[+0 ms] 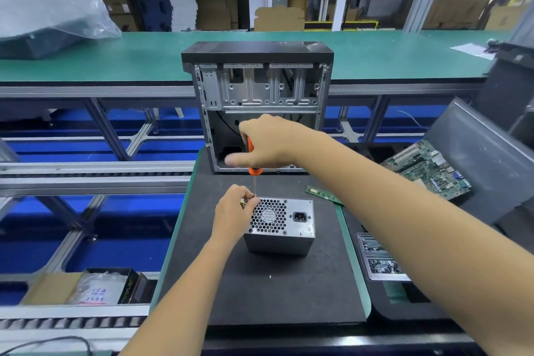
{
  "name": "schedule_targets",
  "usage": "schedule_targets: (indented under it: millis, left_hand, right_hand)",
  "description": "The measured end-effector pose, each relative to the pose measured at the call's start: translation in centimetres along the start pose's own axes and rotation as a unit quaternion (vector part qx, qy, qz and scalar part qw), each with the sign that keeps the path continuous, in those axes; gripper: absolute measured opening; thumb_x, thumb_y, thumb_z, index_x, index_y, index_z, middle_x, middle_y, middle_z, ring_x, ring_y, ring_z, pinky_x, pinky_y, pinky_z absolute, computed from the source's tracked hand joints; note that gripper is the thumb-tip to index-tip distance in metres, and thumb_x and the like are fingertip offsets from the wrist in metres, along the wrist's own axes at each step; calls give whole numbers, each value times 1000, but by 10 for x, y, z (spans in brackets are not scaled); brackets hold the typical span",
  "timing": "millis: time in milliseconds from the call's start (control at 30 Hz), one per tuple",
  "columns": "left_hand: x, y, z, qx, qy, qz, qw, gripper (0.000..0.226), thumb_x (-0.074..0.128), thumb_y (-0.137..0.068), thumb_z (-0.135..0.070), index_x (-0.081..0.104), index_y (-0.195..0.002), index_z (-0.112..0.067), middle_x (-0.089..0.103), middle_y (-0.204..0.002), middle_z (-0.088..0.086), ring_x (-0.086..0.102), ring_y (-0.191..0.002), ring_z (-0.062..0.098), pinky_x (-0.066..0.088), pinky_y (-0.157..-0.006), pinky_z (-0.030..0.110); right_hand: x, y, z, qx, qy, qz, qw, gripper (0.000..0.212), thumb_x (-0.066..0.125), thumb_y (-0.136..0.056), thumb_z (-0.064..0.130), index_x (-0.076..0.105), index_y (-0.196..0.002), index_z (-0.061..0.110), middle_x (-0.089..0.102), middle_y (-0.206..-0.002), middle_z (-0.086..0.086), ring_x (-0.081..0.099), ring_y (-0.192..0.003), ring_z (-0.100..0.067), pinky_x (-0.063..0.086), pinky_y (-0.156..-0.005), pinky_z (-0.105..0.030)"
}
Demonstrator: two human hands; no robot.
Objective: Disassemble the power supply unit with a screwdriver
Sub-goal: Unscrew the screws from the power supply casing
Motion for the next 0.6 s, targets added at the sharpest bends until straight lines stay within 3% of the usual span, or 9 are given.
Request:
schedule_targets:
  millis: [33,100,200,300,400,467,533,600]
  left_hand:
    - [0,0,0,1,-1,-1,1000,23,67,-87,-27,48,-73,-31,52,-75,-11,53,-66,3,33,-58,12]
    - [0,0,1,1,-4,1,1000,22,66,-88,-27,49,-74,-30,52,-75,-10,53,-66,3,33,-58,13]
    - [0,1,1,-3,3,0,1000,25,66,-88,-27,48,-73,-33,53,-75,-10,53,-65,3,34,-58,14]
    - [-1,0,1,-3,0,0,1000,32,66,-88,-27,43,-69,-38,53,-75,-10,53,-65,4,34,-57,14]
    - [-1,0,1,-2,-13,6,1000,24,66,-88,-28,47,-73,-32,51,-74,-10,52,-65,3,31,-56,13]
    - [0,0,1,0,-10,6,1000,23,66,-88,-28,48,-73,-31,50,-73,-10,51,-64,3,31,-56,13]
    - [-1,0,0,3,-7,3,1000,30,66,-88,-28,43,-70,-36,51,-74,-9,51,-64,4,32,-56,15]
    - [0,0,0,3,-10,3,1000,33,66,-88,-28,41,-67,-38,52,-75,-10,52,-65,4,32,-56,16]
  right_hand:
    - [0,-2,0,17,33,-12,999,46,45,-91,61,48,-79,16,50,-73,1,49,-65,-17,32,-50,-29]
    - [1,-5,2,22,54,-18,998,43,38,-98,50,45,-73,15,49,-71,-3,49,-64,-22,29,-49,-29]
    - [1,-5,4,-9,-9,25,1000,20,51,-93,26,57,-94,7,61,-85,-10,55,-74,-26,39,-56,-32]
    - [-5,1,6,-25,-53,62,996,26,62,-79,14,55,-104,12,59,-93,-4,55,-80,-22,45,-61,-31]
    - [-1,3,4,-3,-27,42,999,22,62,-80,27,55,-94,12,59,-89,-5,56,-78,-23,40,-54,-30]
    - [-1,1,0,34,17,9,999,31,51,-91,43,50,-88,12,52,-78,-3,51,-67,-19,32,-50,-29]
    - [-1,-1,-1,49,32,-1,998,31,41,-98,40,48,-87,12,47,-75,-3,45,-61,-17,28,-48,-30]
    - [1,-3,-1,27,3,15,1000,20,46,-97,31,48,-92,12,51,-79,-4,47,-64,-19,31,-50,-30]
Point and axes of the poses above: each hand's wrist, its own y-axis away from the middle knuckle, its own x-axis out of the palm, z = x × y, the point moved 4 cm from there along -y, towards the middle knuckle
